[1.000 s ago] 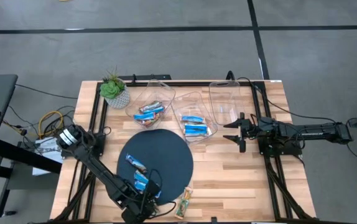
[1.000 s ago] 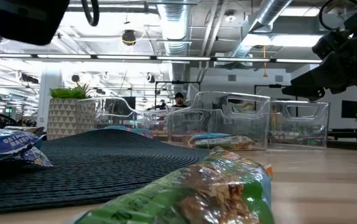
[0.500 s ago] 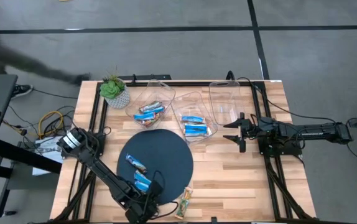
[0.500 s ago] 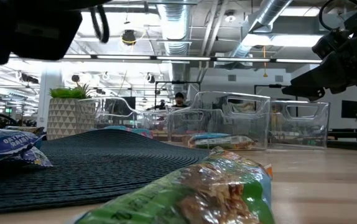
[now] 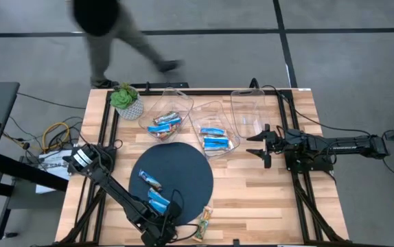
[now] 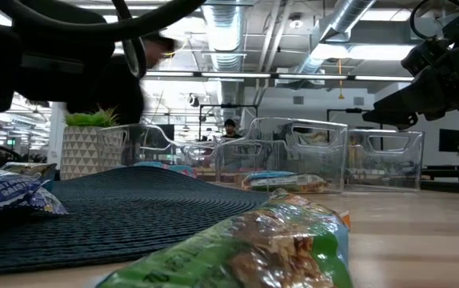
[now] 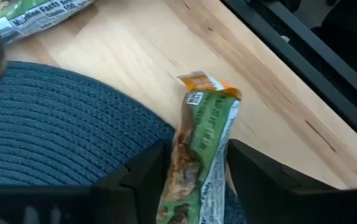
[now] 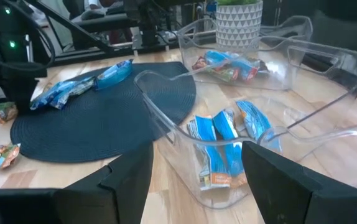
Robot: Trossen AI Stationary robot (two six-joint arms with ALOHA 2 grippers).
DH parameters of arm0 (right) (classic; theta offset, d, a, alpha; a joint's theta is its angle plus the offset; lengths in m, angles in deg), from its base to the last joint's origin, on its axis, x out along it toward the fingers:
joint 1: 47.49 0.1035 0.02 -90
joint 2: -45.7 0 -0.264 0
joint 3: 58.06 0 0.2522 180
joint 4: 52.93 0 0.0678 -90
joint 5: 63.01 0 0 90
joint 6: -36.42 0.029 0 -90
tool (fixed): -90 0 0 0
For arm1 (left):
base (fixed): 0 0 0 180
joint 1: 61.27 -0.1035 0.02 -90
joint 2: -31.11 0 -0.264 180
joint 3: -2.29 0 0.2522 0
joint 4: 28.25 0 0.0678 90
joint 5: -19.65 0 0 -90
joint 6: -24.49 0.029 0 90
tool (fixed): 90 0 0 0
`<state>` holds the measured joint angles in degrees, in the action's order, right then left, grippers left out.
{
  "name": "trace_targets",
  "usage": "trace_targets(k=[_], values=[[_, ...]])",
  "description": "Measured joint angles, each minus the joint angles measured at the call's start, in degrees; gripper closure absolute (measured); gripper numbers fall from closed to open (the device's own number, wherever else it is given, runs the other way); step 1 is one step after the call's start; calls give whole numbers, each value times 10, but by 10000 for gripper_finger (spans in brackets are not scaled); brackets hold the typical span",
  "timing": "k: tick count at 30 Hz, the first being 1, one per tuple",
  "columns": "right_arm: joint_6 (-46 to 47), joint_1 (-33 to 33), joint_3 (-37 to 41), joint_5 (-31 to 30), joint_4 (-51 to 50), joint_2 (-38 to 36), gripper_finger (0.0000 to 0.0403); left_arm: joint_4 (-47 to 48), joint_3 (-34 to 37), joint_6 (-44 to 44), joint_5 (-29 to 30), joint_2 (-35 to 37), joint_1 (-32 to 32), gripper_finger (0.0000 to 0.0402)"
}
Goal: Pick and place Granola Bars by type
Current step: Put the yellow granola bar into the middle transparent bin
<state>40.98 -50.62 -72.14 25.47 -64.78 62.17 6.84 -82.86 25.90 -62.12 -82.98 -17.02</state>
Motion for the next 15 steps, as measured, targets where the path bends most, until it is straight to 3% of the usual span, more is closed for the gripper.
trace_targets(k=[15], values=[[0, 0, 0, 0, -2, 0, 163, -5, 0, -5, 7, 6, -1, 331]])
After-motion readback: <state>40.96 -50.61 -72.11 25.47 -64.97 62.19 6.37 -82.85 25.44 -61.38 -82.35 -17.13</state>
